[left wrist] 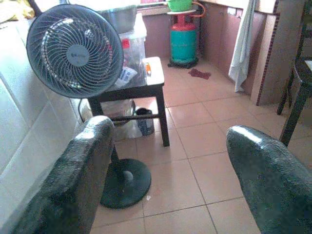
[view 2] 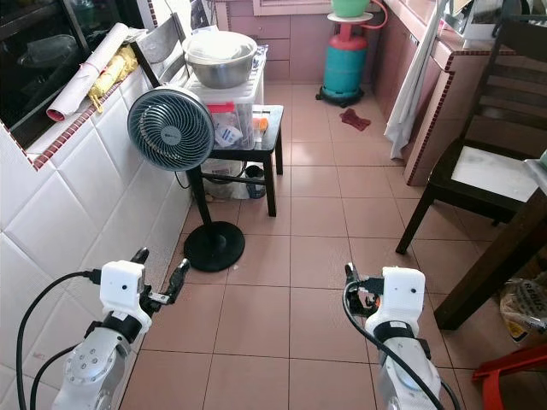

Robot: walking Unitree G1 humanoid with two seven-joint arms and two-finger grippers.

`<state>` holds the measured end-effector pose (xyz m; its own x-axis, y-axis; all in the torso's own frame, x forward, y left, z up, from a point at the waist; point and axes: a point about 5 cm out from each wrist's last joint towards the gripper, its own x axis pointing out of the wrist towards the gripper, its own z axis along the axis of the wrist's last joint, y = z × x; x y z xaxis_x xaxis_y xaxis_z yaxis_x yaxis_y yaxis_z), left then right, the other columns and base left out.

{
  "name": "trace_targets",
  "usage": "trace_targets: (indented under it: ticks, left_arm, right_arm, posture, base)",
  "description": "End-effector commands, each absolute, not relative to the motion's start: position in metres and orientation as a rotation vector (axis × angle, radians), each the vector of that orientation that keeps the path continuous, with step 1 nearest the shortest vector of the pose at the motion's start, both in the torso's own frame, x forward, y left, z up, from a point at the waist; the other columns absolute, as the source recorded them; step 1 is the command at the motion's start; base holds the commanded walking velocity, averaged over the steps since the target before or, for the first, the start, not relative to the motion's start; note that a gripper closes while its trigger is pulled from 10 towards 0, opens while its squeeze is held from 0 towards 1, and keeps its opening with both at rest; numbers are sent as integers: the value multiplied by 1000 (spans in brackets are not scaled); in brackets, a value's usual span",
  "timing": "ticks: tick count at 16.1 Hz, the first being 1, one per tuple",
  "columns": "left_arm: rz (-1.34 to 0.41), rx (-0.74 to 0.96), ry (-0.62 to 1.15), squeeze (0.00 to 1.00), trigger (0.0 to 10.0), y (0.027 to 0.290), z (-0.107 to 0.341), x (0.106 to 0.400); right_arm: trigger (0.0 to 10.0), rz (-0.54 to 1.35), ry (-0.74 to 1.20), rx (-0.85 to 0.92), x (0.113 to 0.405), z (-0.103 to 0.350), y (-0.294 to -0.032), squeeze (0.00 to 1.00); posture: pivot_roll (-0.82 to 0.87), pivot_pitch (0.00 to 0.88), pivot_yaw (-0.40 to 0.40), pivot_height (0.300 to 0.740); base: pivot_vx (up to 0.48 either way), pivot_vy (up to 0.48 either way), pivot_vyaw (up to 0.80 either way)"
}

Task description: Setting the table

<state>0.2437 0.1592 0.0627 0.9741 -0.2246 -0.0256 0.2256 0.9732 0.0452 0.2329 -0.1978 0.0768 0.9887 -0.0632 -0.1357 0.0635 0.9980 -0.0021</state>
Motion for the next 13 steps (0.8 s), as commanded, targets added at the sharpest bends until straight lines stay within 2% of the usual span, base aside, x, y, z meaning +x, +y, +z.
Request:
trace_targets:
  ticks: [1, 3, 4, 5, 6, 9, 11, 13]
  left_arm:
    - [-219, 45, 21, 0, 0, 162, 63, 245]
    - [-216, 50, 39, 0, 0, 162, 60, 247]
    - [-211, 66, 50, 0, 10000, 162, 58, 248]
    - [-214, 28, 42, 831, 10000, 161, 59, 247]
    - [-207, 9, 49, 1000, 10000, 161, 58, 246]
    - [-153, -65, 79, 1000, 10000, 167, 53, 246]
    - [-162, -61, 75, 1000, 10000, 167, 54, 246]
    - [-157, -50, 80, 1000, 10000, 167, 53, 246]
  right_arm:
    - [0, -57, 119, -12, 235, 80, -196, 0]
    - [0, -59, 122, -38, 236, 80, -198, 0]
    - [10000, -96, 144, -115, 236, 78, -202, 0]
    - [10000, -123, 140, -104, 235, 78, -205, 1000]
    - [10000, -134, 140, -104, 235, 78, -207, 1000]
    - [10000, -159, 144, -204, 231, 76, -204, 1000]
    - [10000, -163, 149, -185, 227, 75, -203, 1000]
    - [10000, -115, 196, -80, 222, 70, -201, 1000]
  posture:
    - [-88, 0, 65, 740]
    - [-90, 0, 64, 740]
    - [-90, 0, 64, 740]
    - [-90, 0, 64, 740]
    - [-93, 0, 66, 740]
    - [-104, 0, 71, 740]
    - [-103, 0, 68, 740]
    - [-103, 0, 66, 740]
  base:
    - [0, 0, 0]
    - [0, 0, 0]
    - [0, 0, 0]
    - [0, 0, 0]
    - [0, 0, 0]
    - [0, 0, 0]
    - [0, 0, 0]
    - [0, 0, 0]
